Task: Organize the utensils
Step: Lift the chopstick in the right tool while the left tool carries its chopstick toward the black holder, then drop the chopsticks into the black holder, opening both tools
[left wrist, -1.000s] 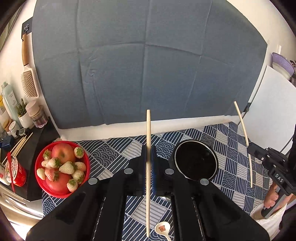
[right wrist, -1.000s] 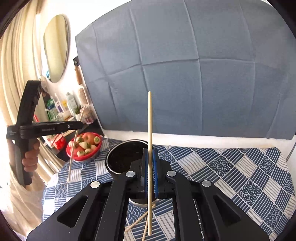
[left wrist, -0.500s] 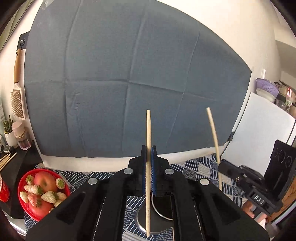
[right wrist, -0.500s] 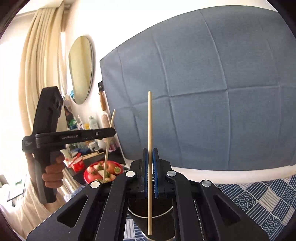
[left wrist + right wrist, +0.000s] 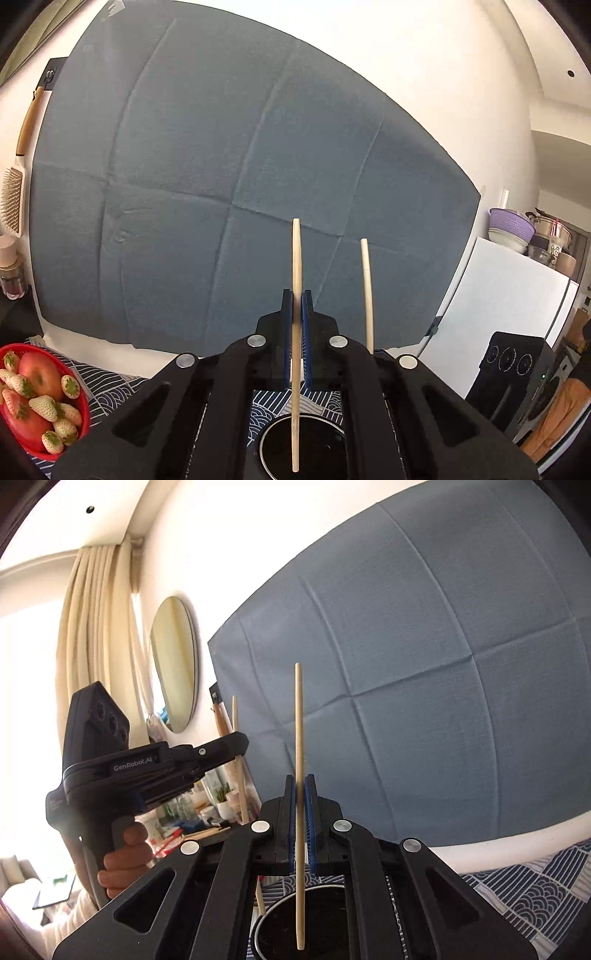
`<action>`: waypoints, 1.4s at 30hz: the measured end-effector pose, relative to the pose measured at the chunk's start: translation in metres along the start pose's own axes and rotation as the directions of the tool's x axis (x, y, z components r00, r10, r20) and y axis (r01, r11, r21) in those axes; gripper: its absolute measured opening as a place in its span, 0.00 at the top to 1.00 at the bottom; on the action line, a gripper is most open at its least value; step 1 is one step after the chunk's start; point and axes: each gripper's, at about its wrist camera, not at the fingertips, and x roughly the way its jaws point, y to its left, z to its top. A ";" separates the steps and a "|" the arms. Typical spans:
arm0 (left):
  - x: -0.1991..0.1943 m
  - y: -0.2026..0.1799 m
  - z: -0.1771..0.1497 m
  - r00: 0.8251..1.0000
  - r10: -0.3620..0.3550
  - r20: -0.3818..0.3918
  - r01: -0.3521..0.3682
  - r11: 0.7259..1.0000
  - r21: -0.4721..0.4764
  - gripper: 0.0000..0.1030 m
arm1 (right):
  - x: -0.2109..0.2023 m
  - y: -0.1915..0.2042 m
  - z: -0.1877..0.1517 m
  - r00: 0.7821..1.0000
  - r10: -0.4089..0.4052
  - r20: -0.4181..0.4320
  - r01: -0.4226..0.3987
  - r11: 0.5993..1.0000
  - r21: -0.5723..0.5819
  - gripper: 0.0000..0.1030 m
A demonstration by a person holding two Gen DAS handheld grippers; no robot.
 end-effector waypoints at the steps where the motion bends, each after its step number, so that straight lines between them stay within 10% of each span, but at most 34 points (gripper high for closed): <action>1: 0.000 -0.001 -0.004 1.000 -0.001 0.010 0.001 1.000 0.008 0.95 | 0.001 -0.005 -0.004 1.000 0.002 0.002 -0.002 1.000 0.012 0.95; 20: 0.008 0.005 -0.055 0.992 0.065 -0.105 -0.063 0.998 0.024 0.95 | -0.006 -0.008 -0.025 0.983 -0.103 -0.152 0.095 0.994 -0.055 0.95; 35: 0.008 -0.015 -0.077 0.937 0.196 -0.290 -0.133 0.966 0.223 0.95 | 0.002 0.017 -0.042 0.860 -0.292 -0.419 0.191 0.945 -0.266 0.95; 42: 0.008 -0.015 -0.085 0.917 0.196 -0.346 -0.117 0.964 0.237 0.95 | -0.003 0.022 -0.047 0.850 -0.303 -0.431 0.190 0.939 -0.285 0.95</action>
